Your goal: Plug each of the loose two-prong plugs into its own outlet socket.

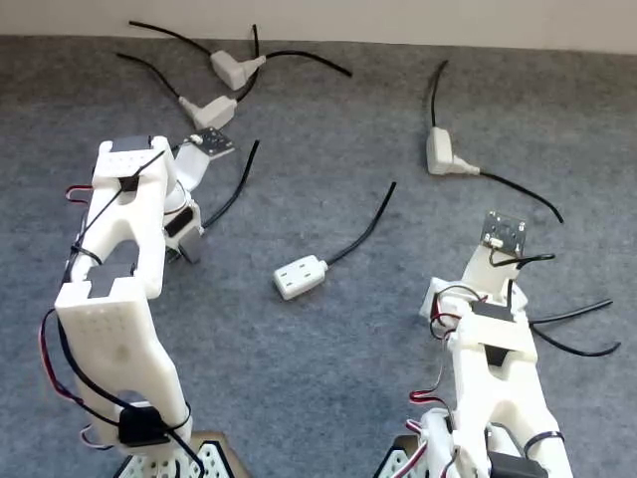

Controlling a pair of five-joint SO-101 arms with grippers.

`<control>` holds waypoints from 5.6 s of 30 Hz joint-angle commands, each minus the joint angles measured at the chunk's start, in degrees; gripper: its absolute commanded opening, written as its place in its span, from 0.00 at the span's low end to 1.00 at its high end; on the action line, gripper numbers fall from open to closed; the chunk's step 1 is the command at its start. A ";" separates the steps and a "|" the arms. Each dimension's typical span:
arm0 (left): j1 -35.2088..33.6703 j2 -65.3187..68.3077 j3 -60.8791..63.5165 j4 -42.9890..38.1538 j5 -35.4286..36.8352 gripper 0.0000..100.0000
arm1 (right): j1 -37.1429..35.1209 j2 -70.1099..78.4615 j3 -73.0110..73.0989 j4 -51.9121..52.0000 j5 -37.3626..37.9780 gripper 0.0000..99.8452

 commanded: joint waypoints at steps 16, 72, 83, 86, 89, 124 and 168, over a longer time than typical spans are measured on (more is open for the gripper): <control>2.51 5.32 -8.22 2.55 4.75 0.20 | 0.22 -1.10 -0.22 -1.19 -0.62 0.01; 35.47 -35.38 -18.15 -1.76 63.38 0.01 | -1.10 -1.10 -0.22 -1.19 1.05 0.01; 37.49 -56.31 12.62 -22.42 68.92 0.01 | -2.86 -1.10 -0.13 -1.01 2.90 0.01; 37.58 -63.60 25.01 -33.85 68.84 0.01 | -3.03 -1.10 0.57 -1.01 2.99 0.01; 37.32 -69.32 36.70 -46.86 68.57 0.01 | -3.03 -1.10 0.57 -1.01 2.99 0.01; 37.49 -99.38 98.51 -108.57 110.59 0.01 | -27.82 -1.10 -51.03 53.41 12.75 0.01; 44.62 -99.47 102.81 -108.66 104.09 0.01 | -34.51 -1.01 -64.40 49.89 34.02 0.01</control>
